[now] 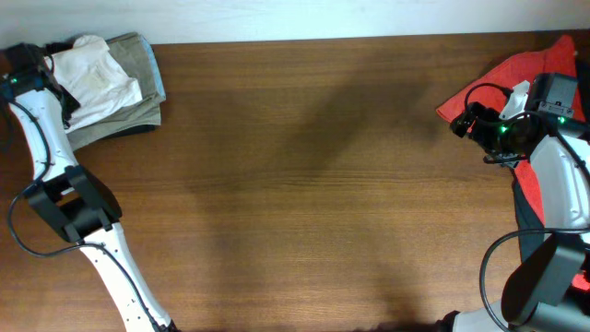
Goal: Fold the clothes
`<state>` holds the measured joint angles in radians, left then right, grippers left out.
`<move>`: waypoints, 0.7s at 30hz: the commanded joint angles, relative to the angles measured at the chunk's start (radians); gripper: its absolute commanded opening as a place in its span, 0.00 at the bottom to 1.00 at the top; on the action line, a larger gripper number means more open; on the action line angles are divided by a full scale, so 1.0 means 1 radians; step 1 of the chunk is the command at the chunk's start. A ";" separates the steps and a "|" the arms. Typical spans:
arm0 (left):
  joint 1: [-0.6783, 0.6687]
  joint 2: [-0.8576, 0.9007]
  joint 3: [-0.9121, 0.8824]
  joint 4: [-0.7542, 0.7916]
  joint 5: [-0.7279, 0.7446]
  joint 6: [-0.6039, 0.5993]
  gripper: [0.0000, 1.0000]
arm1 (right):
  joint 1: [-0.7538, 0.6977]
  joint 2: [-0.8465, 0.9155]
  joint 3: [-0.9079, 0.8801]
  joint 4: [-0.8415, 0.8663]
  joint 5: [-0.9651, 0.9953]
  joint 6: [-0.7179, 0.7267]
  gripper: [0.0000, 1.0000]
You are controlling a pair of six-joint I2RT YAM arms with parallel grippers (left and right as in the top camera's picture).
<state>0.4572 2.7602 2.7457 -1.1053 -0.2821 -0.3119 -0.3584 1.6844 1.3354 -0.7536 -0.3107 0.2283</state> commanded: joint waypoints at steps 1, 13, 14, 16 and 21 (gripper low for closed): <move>-0.018 -0.142 0.000 0.061 -0.029 -0.013 0.01 | 0.000 -0.011 0.019 0.003 0.006 -0.002 0.99; -0.028 -0.064 -0.003 0.232 -0.029 -0.016 0.01 | 0.000 -0.011 0.019 0.003 0.006 -0.002 0.99; -0.027 -0.050 -0.003 0.256 -0.030 -0.016 0.01 | 0.000 -0.011 0.019 0.003 0.006 -0.002 0.99; -0.025 -0.009 -0.003 0.322 -0.051 -0.013 0.01 | 0.000 -0.011 0.019 0.003 0.006 -0.002 0.99; -0.016 0.089 -0.003 0.358 -0.051 0.018 0.01 | 0.000 -0.011 0.019 0.003 0.006 -0.002 0.99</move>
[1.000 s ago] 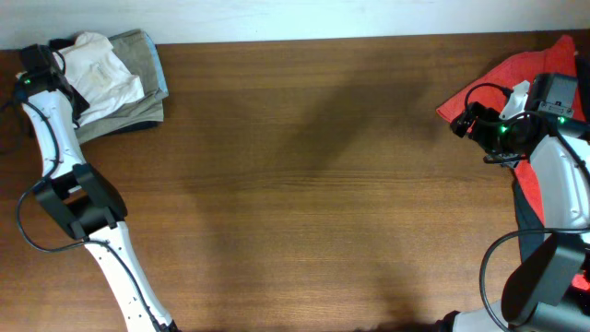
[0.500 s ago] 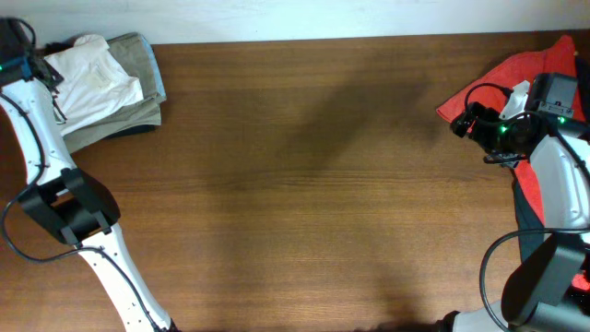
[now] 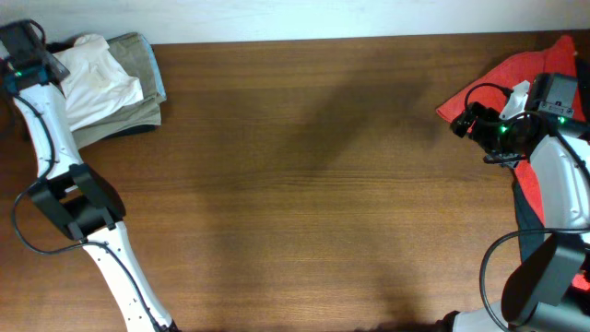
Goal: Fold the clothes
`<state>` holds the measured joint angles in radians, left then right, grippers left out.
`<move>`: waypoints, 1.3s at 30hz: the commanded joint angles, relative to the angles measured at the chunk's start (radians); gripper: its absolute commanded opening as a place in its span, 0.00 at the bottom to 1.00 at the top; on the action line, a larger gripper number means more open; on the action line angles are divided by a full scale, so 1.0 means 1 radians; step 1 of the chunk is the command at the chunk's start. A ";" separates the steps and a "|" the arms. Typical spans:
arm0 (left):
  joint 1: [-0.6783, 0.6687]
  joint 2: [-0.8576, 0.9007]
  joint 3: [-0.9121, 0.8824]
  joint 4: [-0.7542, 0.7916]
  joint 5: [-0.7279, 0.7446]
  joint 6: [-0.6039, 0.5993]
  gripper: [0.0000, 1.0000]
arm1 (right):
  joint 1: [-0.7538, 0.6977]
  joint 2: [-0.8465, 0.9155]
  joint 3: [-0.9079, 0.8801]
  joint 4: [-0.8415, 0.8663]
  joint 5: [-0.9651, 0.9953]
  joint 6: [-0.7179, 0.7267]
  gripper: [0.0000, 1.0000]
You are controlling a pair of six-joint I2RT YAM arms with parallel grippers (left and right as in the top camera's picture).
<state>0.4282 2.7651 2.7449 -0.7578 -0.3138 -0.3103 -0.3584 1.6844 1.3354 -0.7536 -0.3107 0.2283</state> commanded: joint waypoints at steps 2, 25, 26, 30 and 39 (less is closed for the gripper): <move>0.015 0.122 -0.002 0.019 -0.020 0.060 0.01 | 0.000 -0.011 0.019 0.003 0.006 -0.002 0.99; -0.060 -0.048 0.092 -0.316 0.329 0.032 0.01 | 0.000 -0.011 0.019 0.003 0.006 -0.002 0.99; -0.068 -0.048 0.067 -0.304 0.328 0.031 0.01 | 0.000 -0.011 0.019 0.003 0.006 -0.002 0.99; -0.082 -0.048 -0.014 -0.168 0.301 0.031 0.01 | 0.000 -0.011 0.019 0.003 0.006 -0.002 0.99; -0.079 -0.044 -0.063 0.037 0.259 0.031 0.01 | 0.000 -0.011 0.019 0.003 0.006 -0.002 0.99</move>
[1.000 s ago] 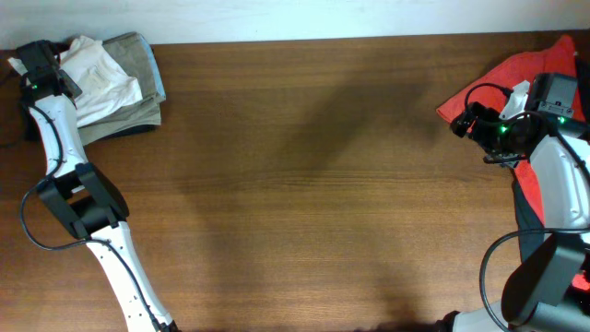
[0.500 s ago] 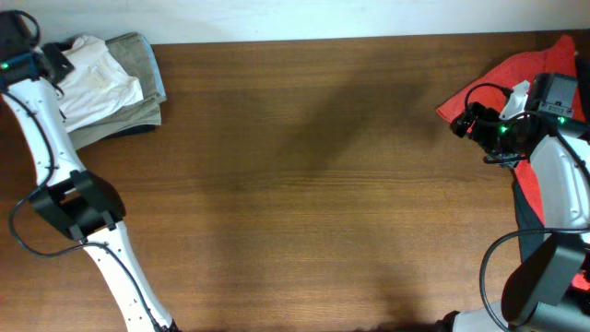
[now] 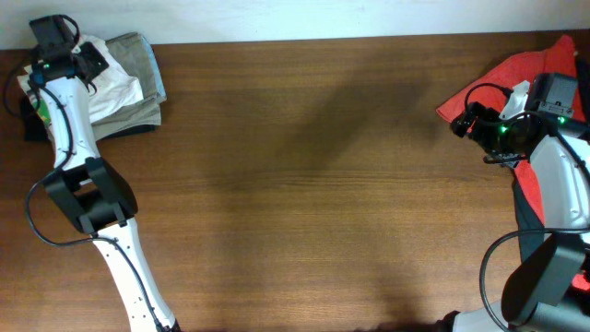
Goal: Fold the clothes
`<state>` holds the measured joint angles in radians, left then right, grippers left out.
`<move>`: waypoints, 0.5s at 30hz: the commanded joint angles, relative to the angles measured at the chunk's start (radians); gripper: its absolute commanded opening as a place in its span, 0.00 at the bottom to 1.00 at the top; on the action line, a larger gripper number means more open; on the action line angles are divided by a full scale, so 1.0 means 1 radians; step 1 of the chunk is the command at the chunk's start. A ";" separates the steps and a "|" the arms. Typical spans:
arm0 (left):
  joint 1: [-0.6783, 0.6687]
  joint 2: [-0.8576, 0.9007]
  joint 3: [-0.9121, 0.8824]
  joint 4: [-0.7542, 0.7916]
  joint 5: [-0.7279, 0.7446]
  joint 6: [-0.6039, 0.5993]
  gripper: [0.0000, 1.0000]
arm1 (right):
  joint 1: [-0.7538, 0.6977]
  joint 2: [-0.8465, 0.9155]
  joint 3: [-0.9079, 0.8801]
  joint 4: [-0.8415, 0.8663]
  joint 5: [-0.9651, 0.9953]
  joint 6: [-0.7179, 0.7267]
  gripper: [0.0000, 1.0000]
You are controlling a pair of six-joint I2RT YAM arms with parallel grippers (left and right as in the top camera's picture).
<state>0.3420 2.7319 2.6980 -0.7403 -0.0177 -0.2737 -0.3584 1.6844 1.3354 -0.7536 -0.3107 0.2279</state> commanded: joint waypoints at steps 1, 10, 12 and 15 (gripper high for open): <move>0.008 -0.008 -0.016 0.027 -0.055 -0.006 0.01 | 0.000 -0.011 0.019 0.003 0.006 -0.002 0.99; 0.027 0.046 -0.016 0.191 -0.084 0.068 0.01 | 0.000 -0.011 0.019 0.003 0.006 -0.002 0.99; 0.029 0.067 -0.016 0.246 -0.084 0.107 0.01 | 0.000 -0.011 0.019 0.003 0.006 -0.002 0.99; 0.030 0.119 -0.016 0.322 -0.084 0.150 0.01 | 0.000 -0.011 0.019 0.003 0.006 -0.002 0.99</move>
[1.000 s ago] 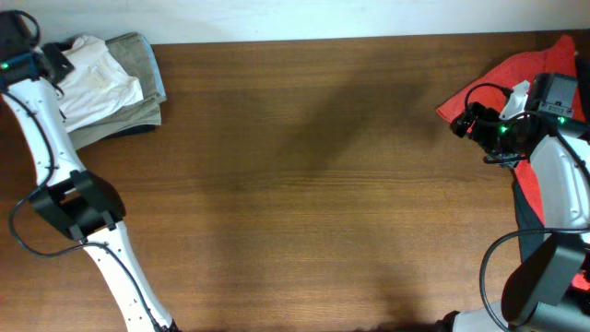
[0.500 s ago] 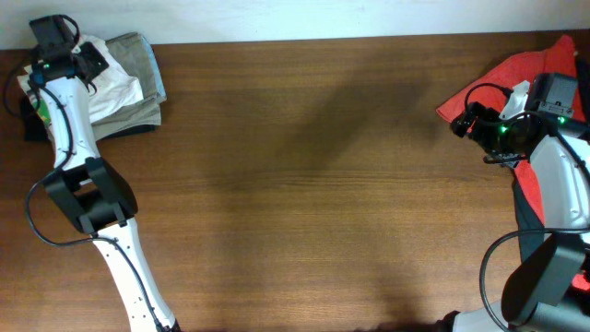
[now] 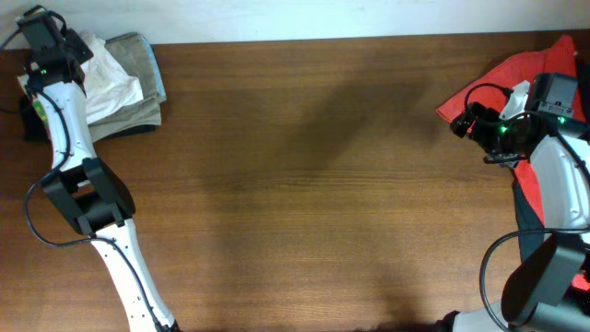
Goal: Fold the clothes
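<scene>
A crumpled white garment (image 3: 112,81) lies on top of a folded olive-grey garment (image 3: 140,55) at the table's far left corner. My left gripper (image 3: 72,53) hangs at the left edge of that pile, its fingers hidden under the wrist, so its state is unclear. A red cloth (image 3: 505,74) lies bunched at the far right. My right gripper (image 3: 458,123) sits at its left edge; the fingers are too small and dark to read.
The brown wooden table (image 3: 304,184) spans the view. A dark object (image 3: 29,127) sits at the left edge beside the left arm. More red fabric (image 3: 581,277) shows at the lower right behind the right arm.
My left wrist has shifted a little up and to the left, off the white garment's top edge. The pile and the right arm have not changed.
My left gripper was at the pile's left side, level with the white garment. Then it stood higher, at the far left corner. Then it was further right, over the garment's upper edge, and now sits slightly back left. The right arm stayed at the red cloth throughout.
</scene>
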`<state>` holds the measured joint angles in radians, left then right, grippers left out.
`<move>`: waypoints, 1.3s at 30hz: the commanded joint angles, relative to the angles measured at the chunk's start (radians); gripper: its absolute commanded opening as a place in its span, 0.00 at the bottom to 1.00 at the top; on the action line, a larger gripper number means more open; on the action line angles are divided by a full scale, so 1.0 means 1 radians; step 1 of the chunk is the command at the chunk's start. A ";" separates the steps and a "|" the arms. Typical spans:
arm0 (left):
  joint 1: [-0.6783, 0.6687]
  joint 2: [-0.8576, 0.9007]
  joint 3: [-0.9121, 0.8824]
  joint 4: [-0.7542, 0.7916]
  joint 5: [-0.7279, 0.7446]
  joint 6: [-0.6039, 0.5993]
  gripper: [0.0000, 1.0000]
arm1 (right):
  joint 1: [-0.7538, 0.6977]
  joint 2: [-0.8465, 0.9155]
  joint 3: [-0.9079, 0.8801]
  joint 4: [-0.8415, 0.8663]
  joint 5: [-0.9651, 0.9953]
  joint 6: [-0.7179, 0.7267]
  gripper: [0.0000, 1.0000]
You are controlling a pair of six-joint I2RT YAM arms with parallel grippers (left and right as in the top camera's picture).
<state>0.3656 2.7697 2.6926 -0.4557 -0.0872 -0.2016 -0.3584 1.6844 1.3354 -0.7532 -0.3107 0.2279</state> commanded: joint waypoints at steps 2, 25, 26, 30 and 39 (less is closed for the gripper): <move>0.008 0.111 -0.011 0.045 -0.015 0.080 0.01 | 0.000 -0.011 0.019 0.002 0.006 -0.002 0.99; -0.006 -0.199 0.065 -0.520 0.256 0.085 0.01 | 0.000 -0.011 0.019 0.003 0.006 -0.002 0.99; -0.011 -0.187 0.048 -0.529 0.256 0.084 0.01 | 0.000 -0.011 0.019 0.003 0.006 -0.002 0.99; -0.023 -0.121 0.023 -0.506 0.248 0.084 0.01 | 0.000 -0.011 0.019 0.003 0.006 -0.002 0.99; -0.016 -0.008 0.023 -0.377 0.079 0.084 0.01 | 0.000 -0.011 0.019 0.002 0.006 -0.002 0.99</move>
<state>0.3386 2.7354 2.7148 -0.8787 0.0616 -0.1303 -0.3584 1.6844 1.3354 -0.7521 -0.3107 0.2279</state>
